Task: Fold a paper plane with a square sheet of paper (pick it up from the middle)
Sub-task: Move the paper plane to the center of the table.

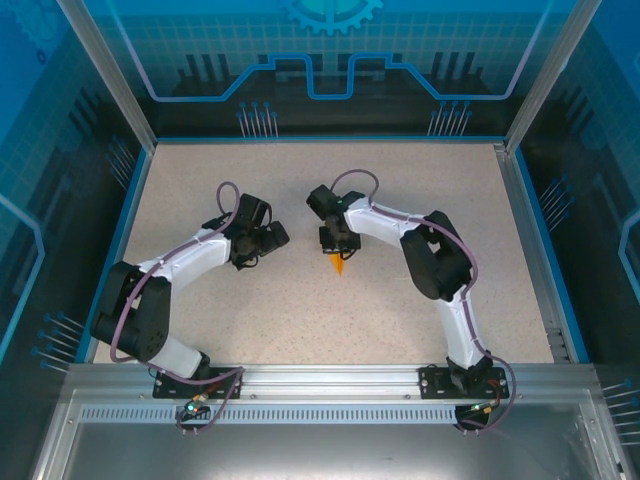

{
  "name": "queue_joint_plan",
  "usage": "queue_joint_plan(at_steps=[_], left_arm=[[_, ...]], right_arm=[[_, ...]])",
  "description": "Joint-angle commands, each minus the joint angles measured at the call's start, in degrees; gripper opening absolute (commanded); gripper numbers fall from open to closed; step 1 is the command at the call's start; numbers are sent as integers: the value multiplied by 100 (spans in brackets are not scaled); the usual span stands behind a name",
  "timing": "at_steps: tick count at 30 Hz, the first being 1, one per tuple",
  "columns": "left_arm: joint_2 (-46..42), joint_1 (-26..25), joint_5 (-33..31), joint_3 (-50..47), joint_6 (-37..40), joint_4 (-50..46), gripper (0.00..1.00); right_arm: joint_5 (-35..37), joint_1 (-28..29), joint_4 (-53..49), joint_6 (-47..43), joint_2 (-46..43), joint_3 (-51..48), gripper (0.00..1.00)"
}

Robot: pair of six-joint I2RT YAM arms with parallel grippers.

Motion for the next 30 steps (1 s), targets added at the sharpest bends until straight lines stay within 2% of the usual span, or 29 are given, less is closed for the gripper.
queue_joint_plan(at_steps=[1, 4, 14, 18, 21, 30], left_arm=[[-76, 53, -53, -85, 146, -132, 98], [-43, 53, -37, -63, 152, -119, 99], [6, 60, -14, 1, 161, -175, 99], [-24, 53, -15, 53, 190, -227, 98], [-66, 55, -44, 139, 229, -310, 98], [-541, 175, -412, 283, 551, -392, 99]], right_arm=[[-8, -61, -326, -98, 183, 221, 20], [-7, -57, -335, -100, 249, 213, 23], [-187, -56, -273, 16, 445, 106, 23], [-104, -57, -401, -10, 168, 277, 24], [-44, -55, -504, -75, -229, 465, 30], [26, -132, -595, -229, -1469, 510, 61]])
